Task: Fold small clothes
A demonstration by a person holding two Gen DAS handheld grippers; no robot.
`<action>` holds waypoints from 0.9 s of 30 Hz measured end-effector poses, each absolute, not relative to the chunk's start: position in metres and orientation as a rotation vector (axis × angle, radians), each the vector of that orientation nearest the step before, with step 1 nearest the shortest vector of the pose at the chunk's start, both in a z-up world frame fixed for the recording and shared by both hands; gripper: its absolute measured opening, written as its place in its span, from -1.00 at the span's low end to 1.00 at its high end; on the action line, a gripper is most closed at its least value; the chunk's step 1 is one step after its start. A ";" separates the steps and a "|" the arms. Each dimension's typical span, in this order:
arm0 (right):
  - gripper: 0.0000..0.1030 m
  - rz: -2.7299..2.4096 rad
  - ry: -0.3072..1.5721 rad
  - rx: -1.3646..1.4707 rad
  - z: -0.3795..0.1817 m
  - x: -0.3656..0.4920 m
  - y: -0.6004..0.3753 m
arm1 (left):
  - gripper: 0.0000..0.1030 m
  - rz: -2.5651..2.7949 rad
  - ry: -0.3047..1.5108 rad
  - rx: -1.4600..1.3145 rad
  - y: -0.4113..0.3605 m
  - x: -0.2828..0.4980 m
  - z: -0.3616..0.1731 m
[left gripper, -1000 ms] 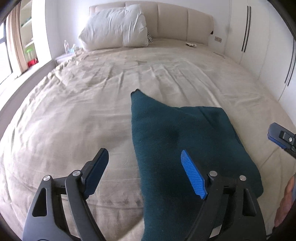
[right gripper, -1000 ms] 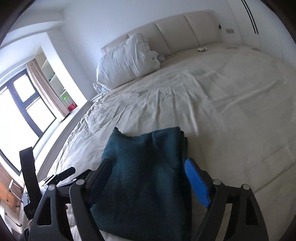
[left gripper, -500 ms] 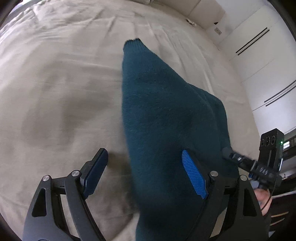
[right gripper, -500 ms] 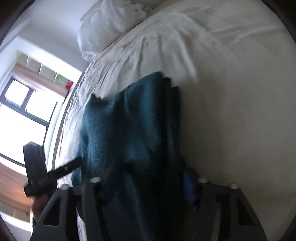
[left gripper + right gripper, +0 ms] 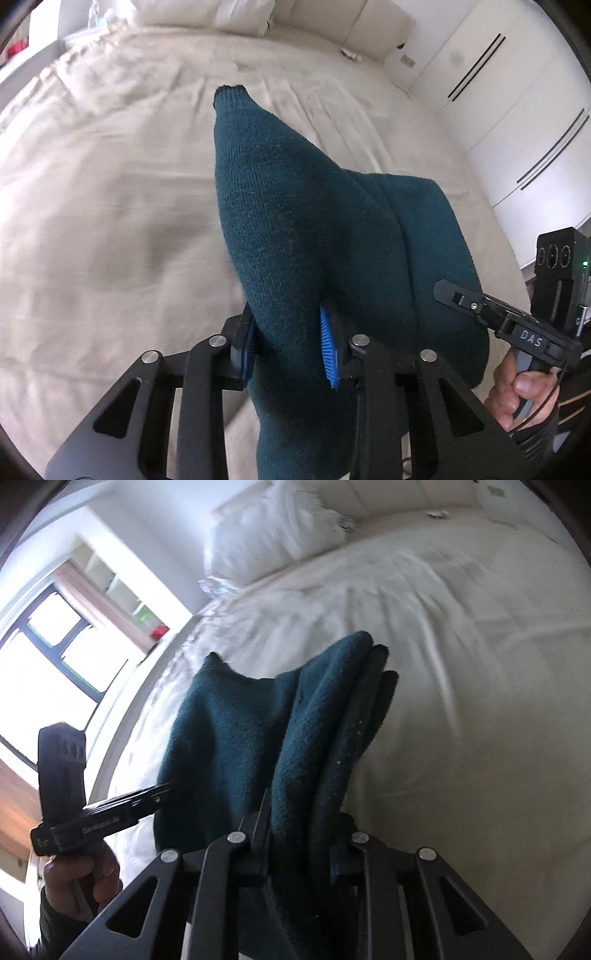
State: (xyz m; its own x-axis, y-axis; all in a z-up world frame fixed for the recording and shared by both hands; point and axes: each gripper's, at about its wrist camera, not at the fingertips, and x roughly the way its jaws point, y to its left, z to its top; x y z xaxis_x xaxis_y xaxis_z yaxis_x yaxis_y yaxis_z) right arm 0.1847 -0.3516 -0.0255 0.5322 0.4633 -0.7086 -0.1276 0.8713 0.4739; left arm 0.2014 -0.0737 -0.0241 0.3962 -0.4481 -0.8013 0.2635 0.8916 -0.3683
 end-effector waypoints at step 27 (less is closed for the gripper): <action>0.72 0.168 0.609 0.189 0.052 0.054 -0.334 | 1.00 -0.116 0.472 -0.022 -0.011 0.035 0.069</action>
